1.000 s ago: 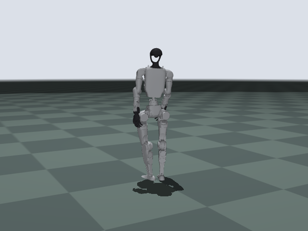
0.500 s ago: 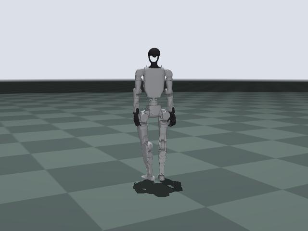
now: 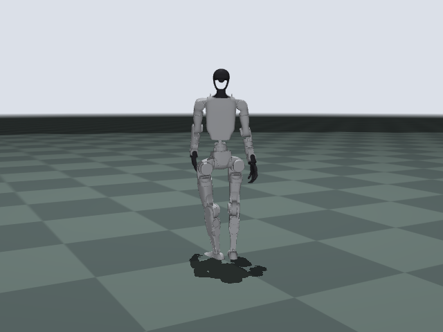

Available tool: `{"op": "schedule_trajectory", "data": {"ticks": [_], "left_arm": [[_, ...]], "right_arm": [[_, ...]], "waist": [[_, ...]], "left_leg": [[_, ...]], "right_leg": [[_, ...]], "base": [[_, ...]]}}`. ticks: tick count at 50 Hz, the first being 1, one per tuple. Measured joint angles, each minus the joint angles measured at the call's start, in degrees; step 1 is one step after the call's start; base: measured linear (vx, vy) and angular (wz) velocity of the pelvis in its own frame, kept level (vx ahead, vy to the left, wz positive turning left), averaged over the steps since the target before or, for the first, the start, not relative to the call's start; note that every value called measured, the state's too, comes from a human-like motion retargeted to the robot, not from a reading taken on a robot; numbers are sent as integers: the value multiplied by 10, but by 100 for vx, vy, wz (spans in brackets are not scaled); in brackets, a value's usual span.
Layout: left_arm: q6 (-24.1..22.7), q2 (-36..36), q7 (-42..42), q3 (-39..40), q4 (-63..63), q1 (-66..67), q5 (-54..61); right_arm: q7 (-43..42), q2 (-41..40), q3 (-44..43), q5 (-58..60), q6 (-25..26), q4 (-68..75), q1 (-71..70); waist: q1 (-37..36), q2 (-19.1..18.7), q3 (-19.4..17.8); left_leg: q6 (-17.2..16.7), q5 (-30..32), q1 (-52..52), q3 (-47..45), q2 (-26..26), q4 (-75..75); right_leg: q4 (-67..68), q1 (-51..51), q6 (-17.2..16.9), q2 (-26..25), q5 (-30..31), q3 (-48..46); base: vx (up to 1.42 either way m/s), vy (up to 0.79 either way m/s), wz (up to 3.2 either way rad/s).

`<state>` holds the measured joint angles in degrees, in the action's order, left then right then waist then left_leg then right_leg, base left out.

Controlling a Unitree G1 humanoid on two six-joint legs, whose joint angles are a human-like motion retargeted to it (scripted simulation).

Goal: In place motions

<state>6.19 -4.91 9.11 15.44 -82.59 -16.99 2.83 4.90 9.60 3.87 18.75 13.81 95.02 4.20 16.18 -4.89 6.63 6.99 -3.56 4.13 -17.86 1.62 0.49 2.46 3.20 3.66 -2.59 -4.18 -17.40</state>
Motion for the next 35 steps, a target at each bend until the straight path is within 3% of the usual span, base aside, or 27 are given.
{"op": "schedule_trajectory", "data": {"ticks": [6,13,20,28,33,35], "left_arm": [[21,13,12,40,-101,87,4],[26,1,-21,86,-148,232,-6],[62,-27,-4,85,-148,340,-70],[66,-29,9,81,-148,315,-72],[56,-14,-6,60,-140,243,-56],[54,-10,-19,54,-134,208,-53]], "right_arm": [[-20,-33,73,39,-31,-56,-65],[53,-59,112,36,-57,-148,-150],[103,-76,118,-2,-67,-219,-177],[92,-68,127,27,-74,-194,-144],[64,-54,121,62,-45,-99,-118],[50,-48,118,77,-27,-62,-108]], "waist": [[-12,-2,3],[6,-1,5],[-13,2,-1],[-16,11,-7],[-25,14,-10],[-134,19,-21]], "left_leg": [[1,2,-3,12,7,0],[-5,-1,-6,40,13,1],[0,3,-6,22,13,-1],[-1,5,-7,20,12,-2],[4,8,-7,7,12,-3],[38,13,-1,-111,20,-14]], "right_leg": [[0,-7,0,3,-5,-7],[2,-7,-1,13,-11,-29],[2,-7,2,7,-7,-8],[1,-7,3,7,-4,-7],[1,-6,5,3,0,6],[10,2,13,-24,15,118]], "base": [[3,5,29],[1,1,26],[1,0,-17],[0,0,0],[-1,-1,-44],[-3,-3,-367]]}}
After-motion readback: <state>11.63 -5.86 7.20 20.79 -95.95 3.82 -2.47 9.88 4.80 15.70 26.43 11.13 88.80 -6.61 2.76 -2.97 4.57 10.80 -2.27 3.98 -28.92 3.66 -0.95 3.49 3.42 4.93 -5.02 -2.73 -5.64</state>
